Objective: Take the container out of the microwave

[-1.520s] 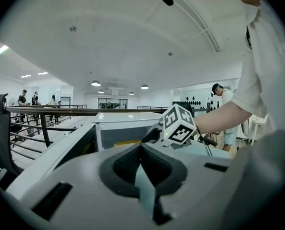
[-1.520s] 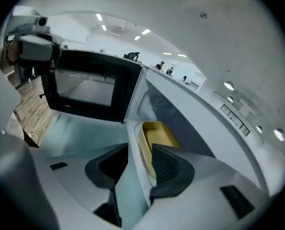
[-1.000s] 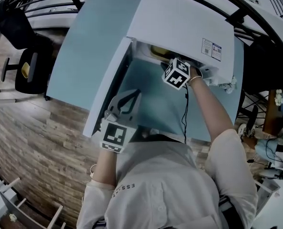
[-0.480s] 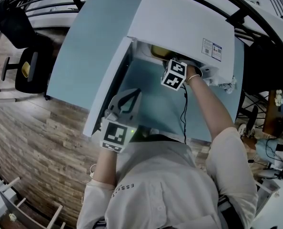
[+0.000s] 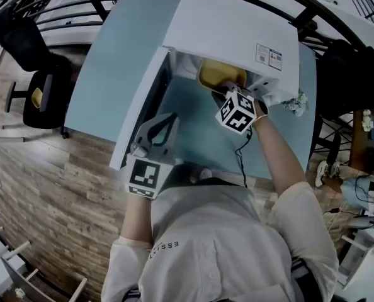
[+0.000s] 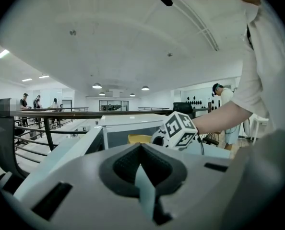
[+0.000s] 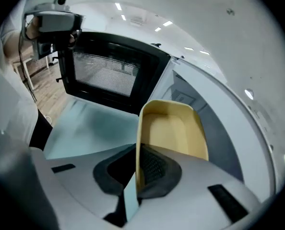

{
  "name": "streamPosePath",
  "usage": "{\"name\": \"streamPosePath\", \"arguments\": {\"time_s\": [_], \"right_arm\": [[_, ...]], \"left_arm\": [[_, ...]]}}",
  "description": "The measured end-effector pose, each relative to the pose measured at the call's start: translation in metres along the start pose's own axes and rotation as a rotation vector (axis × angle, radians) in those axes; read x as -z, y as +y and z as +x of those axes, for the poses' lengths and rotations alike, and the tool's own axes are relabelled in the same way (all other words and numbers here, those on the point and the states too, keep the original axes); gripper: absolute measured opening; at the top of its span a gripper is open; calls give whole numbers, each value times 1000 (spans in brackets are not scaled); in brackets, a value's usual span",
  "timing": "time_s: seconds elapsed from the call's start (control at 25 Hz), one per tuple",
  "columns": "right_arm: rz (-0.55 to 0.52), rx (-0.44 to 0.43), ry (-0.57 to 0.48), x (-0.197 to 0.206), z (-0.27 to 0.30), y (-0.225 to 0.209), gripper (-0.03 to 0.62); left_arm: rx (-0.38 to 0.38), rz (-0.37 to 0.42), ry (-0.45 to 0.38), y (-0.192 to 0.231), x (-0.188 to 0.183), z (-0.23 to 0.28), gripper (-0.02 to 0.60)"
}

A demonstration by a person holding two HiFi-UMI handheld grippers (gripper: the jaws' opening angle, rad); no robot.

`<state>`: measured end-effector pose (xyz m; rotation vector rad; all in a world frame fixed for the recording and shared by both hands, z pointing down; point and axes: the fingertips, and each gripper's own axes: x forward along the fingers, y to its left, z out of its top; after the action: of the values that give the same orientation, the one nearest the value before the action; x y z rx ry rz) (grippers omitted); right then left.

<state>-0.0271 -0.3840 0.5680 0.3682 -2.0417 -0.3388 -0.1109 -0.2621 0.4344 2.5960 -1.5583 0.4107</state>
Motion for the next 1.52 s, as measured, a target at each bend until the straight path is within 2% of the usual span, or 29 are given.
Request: {"name": "streamPosePath", "arguments": {"time_s": [0.44,0.64,0.76,1.24,1.52], "right_arm": [[138,38,-192,-10,-93,64,21],[314,80,-347,-16,-142,77,21],[412,132,-422,-15,-170,75,21],[637,426,-637,2,-259,39,21],[653,503,-708,3,-285,22,18]], "left_arm": [[16,48,-12,-26,-10,-24,-6],[40,76,-28,-42,-20,-29,-6],[53,95,-40,-51,-26,-29,-6],[75,167,-104,-65,-64,-25,-6],[77,188,-125,-67,-81,-13,-6]]}}
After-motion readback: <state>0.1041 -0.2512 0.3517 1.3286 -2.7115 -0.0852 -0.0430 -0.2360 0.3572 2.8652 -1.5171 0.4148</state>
